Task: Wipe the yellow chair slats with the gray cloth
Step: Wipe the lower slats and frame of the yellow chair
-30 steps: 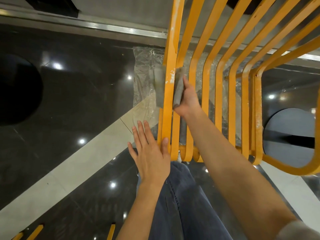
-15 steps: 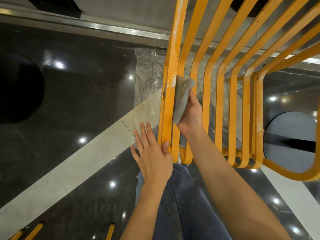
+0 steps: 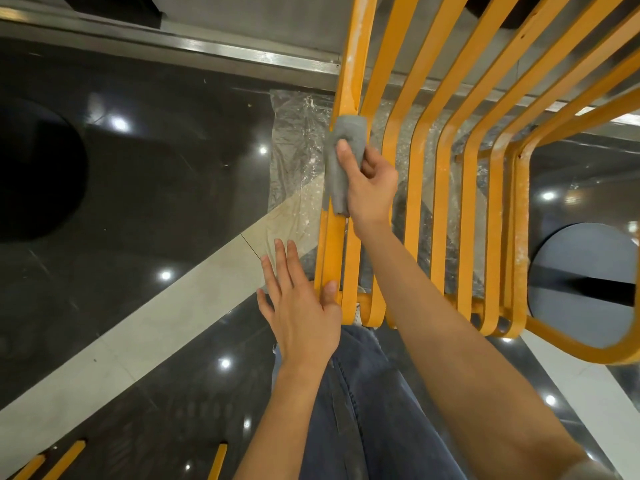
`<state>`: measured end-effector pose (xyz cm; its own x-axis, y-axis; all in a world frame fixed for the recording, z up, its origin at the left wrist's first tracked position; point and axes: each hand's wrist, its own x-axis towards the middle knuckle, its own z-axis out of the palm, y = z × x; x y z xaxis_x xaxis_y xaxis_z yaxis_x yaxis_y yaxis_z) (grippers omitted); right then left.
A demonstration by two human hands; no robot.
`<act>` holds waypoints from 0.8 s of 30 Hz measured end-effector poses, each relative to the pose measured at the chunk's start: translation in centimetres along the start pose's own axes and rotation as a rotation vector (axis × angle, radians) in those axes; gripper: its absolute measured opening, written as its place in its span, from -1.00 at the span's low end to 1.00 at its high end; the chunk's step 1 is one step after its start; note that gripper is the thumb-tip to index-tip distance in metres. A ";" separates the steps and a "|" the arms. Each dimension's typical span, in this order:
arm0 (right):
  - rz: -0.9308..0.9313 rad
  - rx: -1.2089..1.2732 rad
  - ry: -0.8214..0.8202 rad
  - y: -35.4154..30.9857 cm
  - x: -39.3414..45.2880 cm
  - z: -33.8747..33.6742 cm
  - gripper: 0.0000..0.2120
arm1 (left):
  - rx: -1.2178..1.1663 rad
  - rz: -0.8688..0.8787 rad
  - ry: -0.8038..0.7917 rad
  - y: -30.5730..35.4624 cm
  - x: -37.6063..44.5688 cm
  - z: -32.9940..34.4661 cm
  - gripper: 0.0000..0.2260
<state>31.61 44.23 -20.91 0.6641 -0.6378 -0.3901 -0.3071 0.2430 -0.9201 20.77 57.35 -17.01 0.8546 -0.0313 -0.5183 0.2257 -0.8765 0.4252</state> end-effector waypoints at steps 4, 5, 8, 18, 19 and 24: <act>-0.077 -0.212 0.102 1.0 -2.1 -0.2 -0.72 | -0.013 -0.002 0.000 0.2 -0.1 0.1 -0.30; -0.132 -0.284 0.055 0.9 -2.6 -0.1 -0.83 | -0.021 -0.004 0.000 0.2 0.0 0.1 -0.30; -0.183 -0.385 -0.003 -0.6 -1.4 0.8 -0.60 | -0.034 -0.006 -0.004 0.4 0.0 0.1 -0.30; 0.132 -0.076 -0.047 -0.4 0.0 -1.4 -0.72 | -0.020 -0.001 -0.008 0.5 0.1 -0.1 -0.31; 0.130 -0.108 -0.075 -1.0 0.4 -1.0 -0.74 | -0.021 0.001 -0.010 0.5 0.1 0.0 -0.32; 0.503 0.098 -0.146 -2.5 4.0 0.0 -0.50 | -0.026 -0.001 0.000 0.6 -0.1 0.5 -0.33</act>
<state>35.04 41.06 -20.21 0.5414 -0.3178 -0.7784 -0.5516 0.5645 -0.6141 20.59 56.58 -17.04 0.8544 -0.0308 -0.5187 0.2382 -0.8640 0.4436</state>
